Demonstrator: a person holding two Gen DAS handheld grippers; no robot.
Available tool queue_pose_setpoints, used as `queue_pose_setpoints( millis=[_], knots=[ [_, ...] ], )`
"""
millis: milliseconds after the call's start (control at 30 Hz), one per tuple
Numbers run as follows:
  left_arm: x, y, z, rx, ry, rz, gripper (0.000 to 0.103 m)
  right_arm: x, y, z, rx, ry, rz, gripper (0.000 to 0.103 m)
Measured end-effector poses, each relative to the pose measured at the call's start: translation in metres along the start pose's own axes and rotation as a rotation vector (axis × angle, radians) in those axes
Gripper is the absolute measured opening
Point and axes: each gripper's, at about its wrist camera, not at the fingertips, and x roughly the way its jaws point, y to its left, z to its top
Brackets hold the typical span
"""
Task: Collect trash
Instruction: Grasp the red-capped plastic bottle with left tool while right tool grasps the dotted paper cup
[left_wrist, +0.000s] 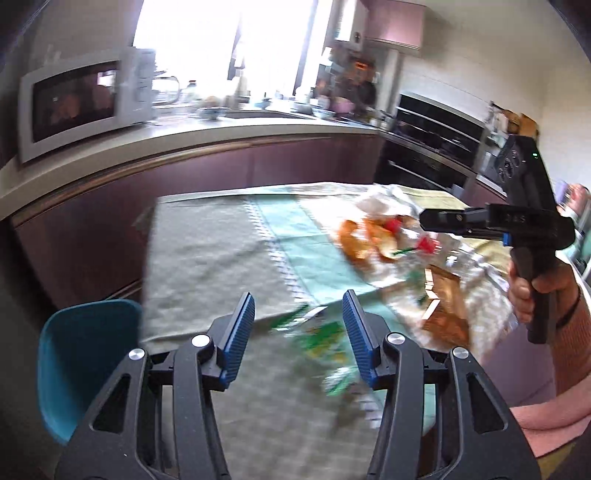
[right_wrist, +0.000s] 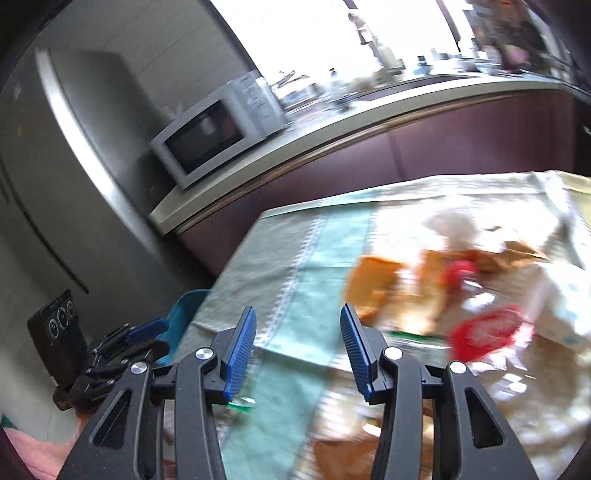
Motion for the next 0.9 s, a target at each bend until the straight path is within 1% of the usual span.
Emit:
queue_pose_setpoints(
  millis=[167, 300, 433, 533, 567, 633, 700, 833, 900],
  knots=[
    [0.032, -0.051, 0.005, 0.045, 0.049, -0.096, 0.049, -0.038, -0.065, -0.012, 0.116, -0.066, -0.127, 0.046],
    [0.059, -0.084, 0.006, 0.073, 0.092, -0.164, 0.049, -0.056, -0.106, -0.023, 0.187, -0.096, -0.184, 0.046],
    [0.087, -0.117, 0.012, 0.107, 0.133, -0.237, 0.049, -0.071, -0.140, -0.031, 0.251, -0.125, -0.207, 0.047],
    [0.106, -0.145, 0.016, 0.139, 0.159, -0.273, 0.049, -0.074, -0.160, -0.030, 0.286, -0.134, -0.199, 0.047],
    [0.111, -0.153, 0.019, 0.151, 0.164, -0.278, 0.049, -0.074, -0.164, -0.030, 0.288, -0.134, -0.201, 0.047],
    [0.121, -0.165, 0.023, 0.173, 0.167, -0.262, 0.049, -0.071, -0.169, -0.027, 0.291, -0.133, -0.201, 0.047],
    [0.131, -0.171, 0.029, 0.172, 0.177, -0.255, 0.049, -0.068, -0.172, -0.023, 0.286, -0.128, -0.204, 0.047],
    [0.146, -0.170, 0.046, 0.158, 0.179, -0.223, 0.049, -0.061, -0.184, -0.019, 0.299, -0.120, -0.206, 0.047],
    [0.155, -0.167, 0.054, 0.136, 0.186, -0.218, 0.050, -0.058, -0.191, -0.017, 0.312, -0.115, -0.189, 0.047]
  ],
)
